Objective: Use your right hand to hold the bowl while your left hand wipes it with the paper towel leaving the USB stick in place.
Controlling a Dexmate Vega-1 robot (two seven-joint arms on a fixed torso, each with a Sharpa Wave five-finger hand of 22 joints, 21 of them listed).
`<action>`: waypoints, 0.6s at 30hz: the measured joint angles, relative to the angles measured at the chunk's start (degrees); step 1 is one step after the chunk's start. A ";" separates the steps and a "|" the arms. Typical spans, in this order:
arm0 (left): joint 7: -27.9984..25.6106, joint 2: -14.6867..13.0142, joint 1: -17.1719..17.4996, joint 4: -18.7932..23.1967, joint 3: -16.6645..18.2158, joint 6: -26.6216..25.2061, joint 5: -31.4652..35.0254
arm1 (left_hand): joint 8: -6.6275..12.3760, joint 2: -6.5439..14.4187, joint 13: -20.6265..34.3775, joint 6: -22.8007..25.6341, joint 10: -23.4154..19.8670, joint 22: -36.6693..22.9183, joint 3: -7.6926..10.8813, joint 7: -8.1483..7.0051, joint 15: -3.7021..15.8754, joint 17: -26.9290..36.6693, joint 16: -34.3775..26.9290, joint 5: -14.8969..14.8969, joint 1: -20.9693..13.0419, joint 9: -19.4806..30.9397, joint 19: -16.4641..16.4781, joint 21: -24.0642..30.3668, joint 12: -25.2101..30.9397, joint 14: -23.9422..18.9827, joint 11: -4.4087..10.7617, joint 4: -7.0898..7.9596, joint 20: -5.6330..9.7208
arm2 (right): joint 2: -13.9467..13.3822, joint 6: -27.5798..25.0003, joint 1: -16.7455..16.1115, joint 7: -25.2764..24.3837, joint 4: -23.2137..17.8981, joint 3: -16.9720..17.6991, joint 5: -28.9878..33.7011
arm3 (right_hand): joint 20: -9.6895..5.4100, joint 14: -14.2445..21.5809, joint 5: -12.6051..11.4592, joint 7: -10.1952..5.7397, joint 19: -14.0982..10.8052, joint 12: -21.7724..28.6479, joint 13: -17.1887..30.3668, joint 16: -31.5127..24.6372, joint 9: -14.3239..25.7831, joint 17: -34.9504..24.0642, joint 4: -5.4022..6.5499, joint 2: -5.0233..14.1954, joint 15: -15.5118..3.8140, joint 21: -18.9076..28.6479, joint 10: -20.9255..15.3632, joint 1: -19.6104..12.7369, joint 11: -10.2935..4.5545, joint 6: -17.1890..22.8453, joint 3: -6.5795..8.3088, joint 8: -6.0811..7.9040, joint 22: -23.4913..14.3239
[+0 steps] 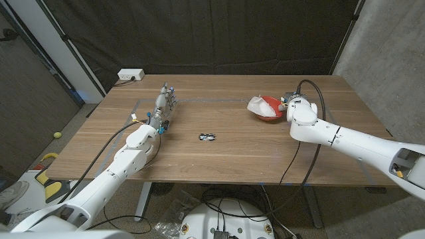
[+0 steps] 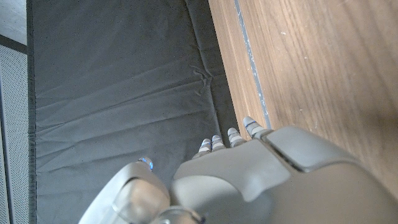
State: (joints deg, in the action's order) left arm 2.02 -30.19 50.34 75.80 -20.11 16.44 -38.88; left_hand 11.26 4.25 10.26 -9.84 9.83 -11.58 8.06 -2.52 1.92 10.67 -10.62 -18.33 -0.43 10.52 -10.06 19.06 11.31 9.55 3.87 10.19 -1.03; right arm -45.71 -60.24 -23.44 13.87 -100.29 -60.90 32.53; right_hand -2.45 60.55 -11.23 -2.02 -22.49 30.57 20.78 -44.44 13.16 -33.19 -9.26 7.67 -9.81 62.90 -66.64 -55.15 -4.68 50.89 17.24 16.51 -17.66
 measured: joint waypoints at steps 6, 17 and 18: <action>0.07 -0.11 0.12 0.20 0.10 0.00 -0.05 | 0.00 0.00 0.00 0.00 0.00 0.00 0.00 0.00 0.00 0.00 0.00 0.00 0.00 0.00 0.00 0.00 0.00 0.00 0.00 0.00 0.00 | 0.22 0.22 -1.88 -3.18 -0.66 1.72 -0.34 | 0.00 2.10 0.27 -0.03 0.00 5.17 5.43 -4.18 1.59 -3.65 0.32 -0.22 -1.34 5.64 -2.91 -2.97 -1.70 5.06 -1.15 1.77 -2.20; 0.52 -0.26 0.15 0.32 0.14 0.26 -0.03 | 0.00 -0.01 0.00 0.00 0.00 0.07 -0.31 0.00 0.00 0.00 0.00 0.00 -0.04 0.00 0.00 0.00 0.00 0.00 0.00 -0.32 0.00 | 0.79 1.00 -5.58 -11.06 -1.96 4.35 0.76 | -0.22 5.04 -0.02 0.58 -2.67 10.26 11.48 -8.76 2.26 -9.39 0.35 -1.56 -2.78 10.17 -5.90 -5.14 -3.32 9.55 -1.93 2.80 -0.28; 0.55 -0.27 0.09 0.32 0.13 0.34 0.05 | 0.00 -0.38 0.00 0.00 0.04 0.12 -0.30 0.00 0.00 -0.03 -0.07 0.00 -0.71 0.00 0.00 0.00 0.00 0.00 0.09 -0.34 0.00 | 0.84 1.10 -5.86 -11.81 -2.06 4.51 0.98 | -0.21 5.31 -0.02 0.60 -3.07 10.42 11.76 -9.05 2.39 -9.85 0.35 -1.61 -2.86 10.45 -6.01 -5.19 -3.40 9.74 -1.93 2.81 -0.10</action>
State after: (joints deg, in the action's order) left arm 2.56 -30.46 50.43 76.12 -19.98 16.78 -38.83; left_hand 11.26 3.87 10.26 -9.84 9.87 -11.46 7.76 -2.52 1.92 10.64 -10.69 -18.33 -1.14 10.52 -10.06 19.06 11.31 9.55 3.96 9.85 -1.03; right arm -44.87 -59.14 -29.29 2.06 -102.35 -56.39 33.51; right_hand -2.66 65.86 -11.25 -1.42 -25.56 41.00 32.54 -53.49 15.55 -43.05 -8.92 6.06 -12.67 73.36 -72.64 -60.34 -8.09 60.63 15.31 19.31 -17.76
